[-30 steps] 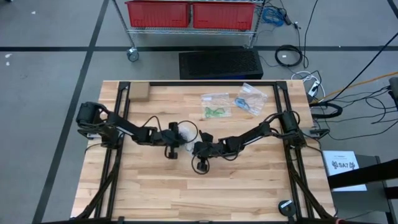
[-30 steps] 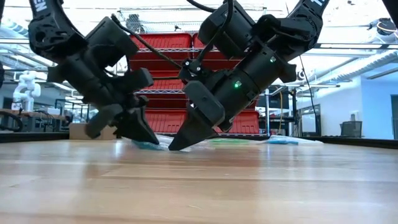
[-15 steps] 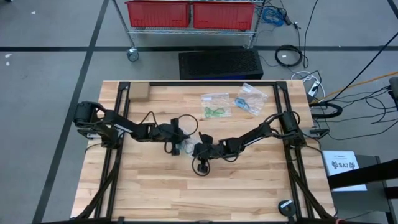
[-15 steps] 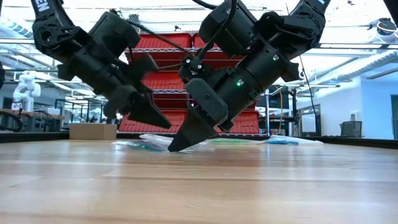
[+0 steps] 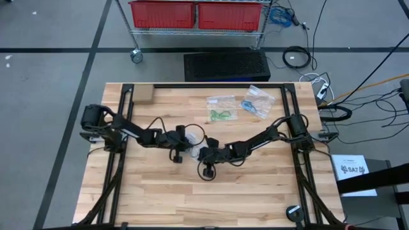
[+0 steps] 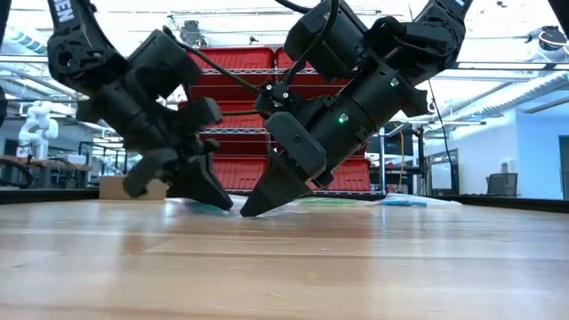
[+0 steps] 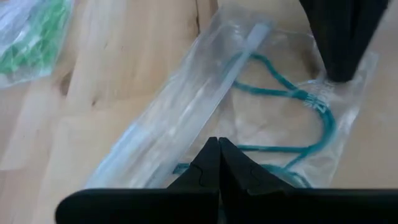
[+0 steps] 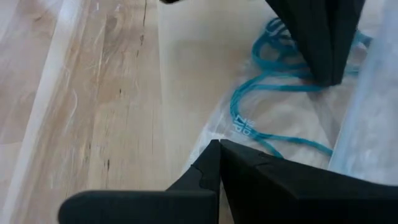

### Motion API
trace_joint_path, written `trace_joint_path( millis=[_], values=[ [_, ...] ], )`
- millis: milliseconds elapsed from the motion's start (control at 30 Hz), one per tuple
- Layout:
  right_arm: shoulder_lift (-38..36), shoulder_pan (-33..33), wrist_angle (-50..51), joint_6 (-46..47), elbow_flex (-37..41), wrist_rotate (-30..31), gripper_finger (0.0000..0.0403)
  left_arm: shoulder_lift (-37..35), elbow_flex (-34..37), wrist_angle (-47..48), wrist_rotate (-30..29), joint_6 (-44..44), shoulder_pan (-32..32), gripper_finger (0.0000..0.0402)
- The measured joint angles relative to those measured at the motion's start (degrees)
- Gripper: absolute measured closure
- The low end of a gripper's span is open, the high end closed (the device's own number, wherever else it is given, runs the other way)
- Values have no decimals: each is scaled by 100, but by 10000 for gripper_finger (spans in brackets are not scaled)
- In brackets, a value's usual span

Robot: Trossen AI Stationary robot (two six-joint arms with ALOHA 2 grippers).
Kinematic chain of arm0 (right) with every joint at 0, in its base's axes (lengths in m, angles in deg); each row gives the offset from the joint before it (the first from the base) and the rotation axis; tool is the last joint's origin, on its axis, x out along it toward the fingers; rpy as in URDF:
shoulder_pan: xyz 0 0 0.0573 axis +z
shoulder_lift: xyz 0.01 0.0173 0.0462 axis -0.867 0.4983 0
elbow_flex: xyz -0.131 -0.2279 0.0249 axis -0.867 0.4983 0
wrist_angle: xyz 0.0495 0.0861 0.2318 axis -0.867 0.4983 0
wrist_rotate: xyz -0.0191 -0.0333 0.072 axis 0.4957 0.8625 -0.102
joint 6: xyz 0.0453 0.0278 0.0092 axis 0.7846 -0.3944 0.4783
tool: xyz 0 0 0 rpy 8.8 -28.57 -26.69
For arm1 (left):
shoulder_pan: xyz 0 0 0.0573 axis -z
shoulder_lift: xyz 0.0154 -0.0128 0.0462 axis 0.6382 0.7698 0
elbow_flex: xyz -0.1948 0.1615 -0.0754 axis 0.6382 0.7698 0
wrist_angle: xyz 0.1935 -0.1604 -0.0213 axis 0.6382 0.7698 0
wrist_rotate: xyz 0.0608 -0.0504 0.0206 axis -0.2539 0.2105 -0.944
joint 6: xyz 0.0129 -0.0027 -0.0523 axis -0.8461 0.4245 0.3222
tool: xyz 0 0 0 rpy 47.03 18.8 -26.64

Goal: Sort rubber bands
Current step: Move the transparent zip bags to the center of the table

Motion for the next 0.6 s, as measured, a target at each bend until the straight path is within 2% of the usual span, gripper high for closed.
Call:
trace_joint_path(
  millis=[333,467,600],
  values=[
    [0,2,2,0,0,-23,403,471,-10,-843,-68,-170,-84,400],
    [0,10,-1,15,0,-120,403,479,-238,-911,-448,-409,-236,400],
    [0,39,-3,20,0,-144,403,478,-435,-875,-525,-480,-476,400]
  ],
)
